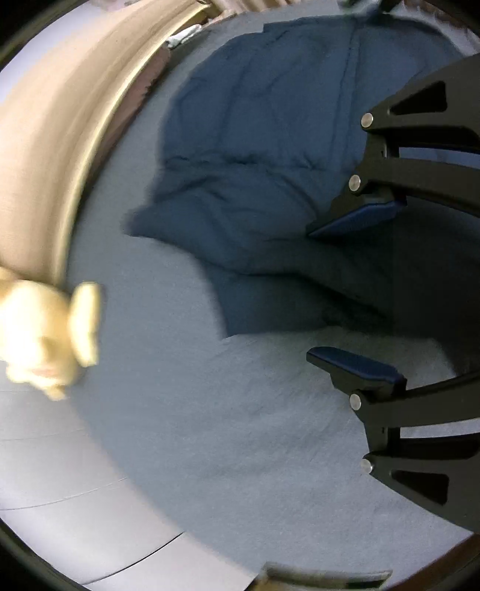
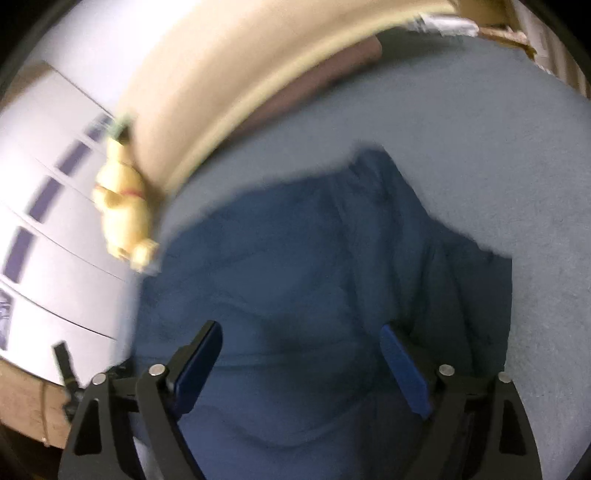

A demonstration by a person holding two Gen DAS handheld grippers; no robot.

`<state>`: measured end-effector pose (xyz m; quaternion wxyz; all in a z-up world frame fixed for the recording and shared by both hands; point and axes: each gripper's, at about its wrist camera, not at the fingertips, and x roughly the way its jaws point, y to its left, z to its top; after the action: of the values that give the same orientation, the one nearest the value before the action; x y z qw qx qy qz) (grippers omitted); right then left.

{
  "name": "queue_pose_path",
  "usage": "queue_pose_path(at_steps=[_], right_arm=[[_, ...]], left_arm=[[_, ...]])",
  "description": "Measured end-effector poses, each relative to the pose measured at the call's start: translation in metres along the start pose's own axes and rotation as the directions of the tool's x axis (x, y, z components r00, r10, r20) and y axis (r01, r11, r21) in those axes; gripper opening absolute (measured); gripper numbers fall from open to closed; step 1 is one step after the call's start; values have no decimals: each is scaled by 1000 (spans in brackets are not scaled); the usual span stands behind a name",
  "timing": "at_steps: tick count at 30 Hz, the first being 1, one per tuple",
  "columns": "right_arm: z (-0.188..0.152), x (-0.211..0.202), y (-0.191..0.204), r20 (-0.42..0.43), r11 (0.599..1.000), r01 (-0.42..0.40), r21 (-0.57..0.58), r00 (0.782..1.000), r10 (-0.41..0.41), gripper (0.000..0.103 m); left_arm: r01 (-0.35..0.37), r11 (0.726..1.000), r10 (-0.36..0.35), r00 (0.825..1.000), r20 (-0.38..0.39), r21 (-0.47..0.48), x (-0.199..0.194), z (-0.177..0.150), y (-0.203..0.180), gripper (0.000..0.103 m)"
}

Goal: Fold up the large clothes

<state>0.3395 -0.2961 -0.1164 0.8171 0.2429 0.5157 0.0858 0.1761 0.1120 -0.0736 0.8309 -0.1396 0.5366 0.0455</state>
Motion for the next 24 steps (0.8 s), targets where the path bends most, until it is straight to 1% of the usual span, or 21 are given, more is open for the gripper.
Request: queue_pose_path(at_steps=[1, 2, 3, 5, 7, 8, 10, 12, 14, 15, 17, 18, 19, 20, 21, 22, 23, 24], right_arm=[[-2, 3, -2, -9, 1000, -9, 17, 1000, 9, 89], [-3, -1, -2, 10, 1000, -21, 15, 1000, 21, 89], [-2, -6, 1, 21, 999, -36, 8, 999, 36, 89], [4, -16, 4, 46, 998, -64, 20, 997, 63, 89], [14, -25, 8, 84, 996, -84, 12, 993, 82, 89], [22, -25, 11, 92, 996, -87, 1, 992, 87, 89], [35, -21, 14, 90, 997, -81, -4, 993, 81, 89], [47, -12, 16, 77, 996, -91, -8, 993, 91, 89], [54, -2, 13, 62, 993, -120, 3, 991, 119, 89], [61, 4, 11, 48, 989, -148, 14, 988, 147, 89], [71, 19, 7, 27, 981, -191, 47, 981, 190, 89], [75, 26, 2, 22, 979, -192, 72, 981, 191, 89], [78, 34, -6, 12, 976, -194, 103, 981, 194, 89], [80, 43, -16, 2, 968, -204, 145, 978, 206, 89], [80, 48, -23, 4, 959, -219, 179, 975, 222, 89], [79, 52, -30, 15, 949, -241, 202, 970, 243, 89], [78, 53, -30, 20, 948, -251, 196, 968, 252, 89], [78, 53, -30, 19, 950, -253, 185, 967, 253, 89]], left_arm=[[20, 999, -20, 1000, 9, -26, -5, 1, 4, 61], [37, 999, -36, 999, 37, -30, -12, 4, 6, 61], [46, 999, -44, 996, 74, -23, -21, 7, 5, 61], [53, 999, -52, 993, 103, -1, -29, 18, 0, 61], [67, 997, -70, 992, 109, 34, -31, 28, -12, 61], [60, 997, -65, 992, 111, 51, -28, 32, -19, 61], [49, 993, -60, 993, 103, 104, -20, 41, -35, 61], [47, 990, -59, 994, 92, 129, -10, 51, -47, 61], [58, 988, -70, 994, 80, 146, 2, 64, -55, 61], [51, 988, -62, 996, 69, 143, 9, 69, -56, 61], [-3, 992, -5, 998, 66, 128, 24, 78, -52, 61], [-14, 993, 8, 999, 54, 114, 29, 80, -48, 61], [-10, 997, 7, 999, 34, 77, 37, 83, -39, 64], [2, 999, -3, 1000, 24, 52, 44, 86, -33, 64], [50, 999, -50, 999, 10, -3, 51, 86, -20, 65], [80, 996, -80, 997, 6, -36, 53, 87, -12, 67], [100, 994, -99, 995, 7, -53, 54, 87, -7, 67], [132, 987, -131, 991, 14, -90, 51, 88, -1, 67]])
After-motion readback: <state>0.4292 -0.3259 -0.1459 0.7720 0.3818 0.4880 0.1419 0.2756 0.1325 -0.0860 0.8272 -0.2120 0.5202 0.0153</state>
